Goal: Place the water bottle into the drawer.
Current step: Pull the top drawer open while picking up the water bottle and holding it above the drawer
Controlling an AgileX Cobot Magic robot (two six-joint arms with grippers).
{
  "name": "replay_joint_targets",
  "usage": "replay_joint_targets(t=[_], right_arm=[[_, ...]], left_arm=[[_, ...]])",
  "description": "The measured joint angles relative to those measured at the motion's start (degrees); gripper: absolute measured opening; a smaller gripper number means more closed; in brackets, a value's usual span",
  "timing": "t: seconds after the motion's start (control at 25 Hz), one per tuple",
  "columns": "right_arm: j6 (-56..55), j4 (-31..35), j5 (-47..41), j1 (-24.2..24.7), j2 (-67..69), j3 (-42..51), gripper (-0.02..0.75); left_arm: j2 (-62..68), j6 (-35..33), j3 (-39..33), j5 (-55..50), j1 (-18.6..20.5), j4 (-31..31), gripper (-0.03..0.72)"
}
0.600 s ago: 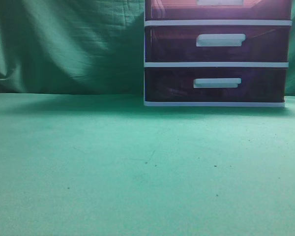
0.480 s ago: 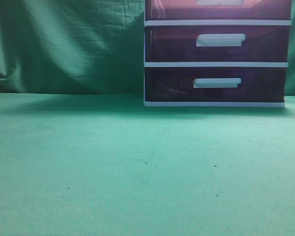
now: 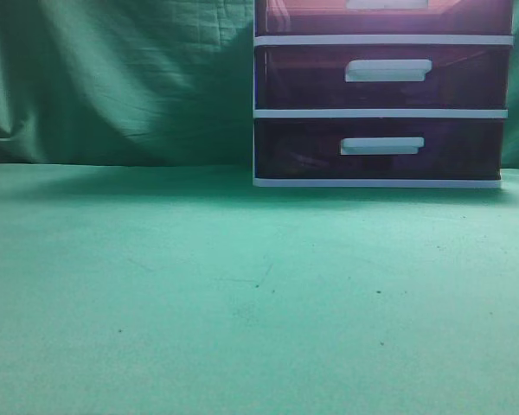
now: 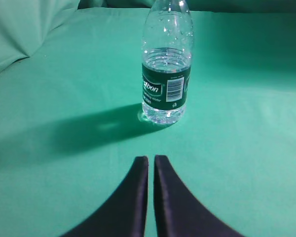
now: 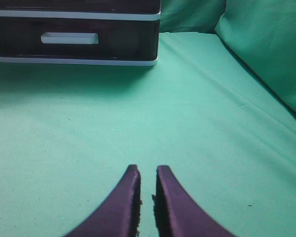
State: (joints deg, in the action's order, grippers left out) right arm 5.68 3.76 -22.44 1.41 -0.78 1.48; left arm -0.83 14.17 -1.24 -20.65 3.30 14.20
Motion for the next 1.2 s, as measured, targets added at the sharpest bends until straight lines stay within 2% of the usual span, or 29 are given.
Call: replay_joint_targets(t=[0.12, 0.2, 0.32, 0.52, 0.6, 0.64, 0.76, 0.88, 0.96, 1.04, 1.2], right_arm=[[0.0, 0.0, 0.0, 0.0, 0.0, 0.0, 0.048], [0.0, 0.0, 0.0, 0.0, 0.0, 0.0, 0.048], [0.0, 0.0, 0.0, 0.0, 0.0, 0.0, 0.048], [0.0, 0.0, 0.07, 0.0, 0.0, 0.0, 0.048], [0.0, 0.0, 0.07, 0.0, 0.0, 0.0, 0.048], [0.0, 0.0, 0.07, 0.0, 0.0, 0.0, 0.048], [0.0, 0.0, 0.07, 0.0, 0.0, 0.0, 0.048], [0.0, 0.0, 0.07, 0.0, 0.0, 0.0, 0.048], [0.0, 0.0, 0.07, 0.0, 0.0, 0.0, 0.048], [0.0, 0.0, 0.07, 0.0, 0.0, 0.0, 0.048], [0.0, 0.0, 0.07, 0.0, 0.0, 0.0, 0.048]], left_arm=[[0.0, 0.44, 0.0, 0.88, 0.0, -0.87, 0.0], [0.0, 2.29, 0.0, 4.83, 0.0, -5.22, 0.0], [0.0, 3.82, 0.0, 17.39, 0.0, -13.83, 0.0], [0.0, 3.47, 0.0, 36.7, 0.0, -16.26, 0.0], [0.0, 5.44, 0.37, 36.39, 0.0, -13.81, 0.0], [0.0, 7.78, 1.39, 32.69, 0.0, -11.3, 0.0], [3.05, 15.13, 7.69, 22.31, 0.0, -0.5, 0.0], [11.42, 17.8, 12.61, 17.15, 0.0, 4.12, 0.0], [14.18, 17.78, 13.71, 15.74, 0.0, 4.69, 0.0], [23.1, 14.5, 16.18, 13.11, 0.0, 5.51, 0.0], [29.89, 9.57, 16.94, 17.12, -2.28, 7.25, 0.0]])
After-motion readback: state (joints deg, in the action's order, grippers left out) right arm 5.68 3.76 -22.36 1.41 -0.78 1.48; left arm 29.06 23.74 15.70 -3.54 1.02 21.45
